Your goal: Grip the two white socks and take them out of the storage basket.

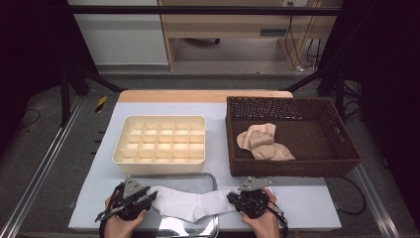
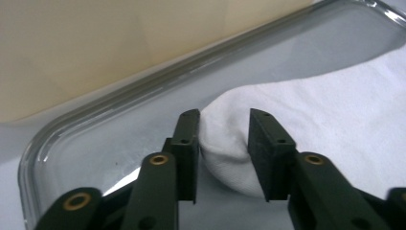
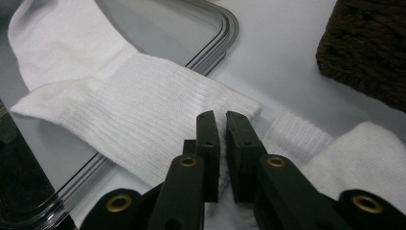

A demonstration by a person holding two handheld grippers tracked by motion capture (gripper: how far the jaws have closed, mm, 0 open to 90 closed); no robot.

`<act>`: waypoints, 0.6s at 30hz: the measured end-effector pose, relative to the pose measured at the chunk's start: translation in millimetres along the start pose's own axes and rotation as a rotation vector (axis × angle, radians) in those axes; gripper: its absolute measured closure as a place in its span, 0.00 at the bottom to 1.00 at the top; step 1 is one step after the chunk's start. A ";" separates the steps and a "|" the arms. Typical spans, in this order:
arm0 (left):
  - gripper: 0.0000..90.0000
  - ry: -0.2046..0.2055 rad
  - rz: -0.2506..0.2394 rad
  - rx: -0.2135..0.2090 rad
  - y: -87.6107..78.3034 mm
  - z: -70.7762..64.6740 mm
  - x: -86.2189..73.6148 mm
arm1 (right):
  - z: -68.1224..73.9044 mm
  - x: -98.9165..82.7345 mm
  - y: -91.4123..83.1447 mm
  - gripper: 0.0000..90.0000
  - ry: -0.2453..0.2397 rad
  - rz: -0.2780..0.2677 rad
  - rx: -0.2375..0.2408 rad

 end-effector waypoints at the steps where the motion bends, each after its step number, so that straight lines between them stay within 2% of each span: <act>1: 0.76 0.007 0.004 -0.002 0.4 -0.2 -1.3 | -1.0 0.7 -0.9 0.97 -0.003 -0.003 -0.004; 7: 0.84 -0.007 -0.003 -0.031 3.4 -2.5 -1.4 | -10.0 7.2 -13.7 0.97 0.015 -0.051 -0.057; 10: 0.84 0.002 -0.016 -0.034 4.3 -3.8 -0.5 | -13.2 4.5 -12.8 0.97 0.022 -0.035 -0.073; 12: 0.79 0.001 -0.026 -0.023 4.4 -2.3 -0.4 | -12.9 2.9 -9.1 0.95 0.025 -0.020 -0.063; 14: 0.74 -0.017 -0.045 -0.029 2.0 -0.8 1.3 | -11.1 4.4 -9.4 0.91 0.023 -0.032 -0.045; 16: 0.69 -0.044 -0.072 -0.043 -2.0 0.2 5.7 | -11.0 9.5 -16.2 0.89 0.016 -0.070 -0.035; 18: 0.64 -0.064 -0.088 -0.060 -4.4 0.5 10.1 | -14.6 15.2 -29.4 0.85 0.017 -0.116 -0.058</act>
Point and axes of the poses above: each handheld gripper's, and its own axes: y roughly forward along the jaws, x roughly out of its top, z roughly to its left, the point moved 8 cm from there along y, roughly forward along the jaws, and after that the axes turned 12 degrees about x, right-handed, at the moved point
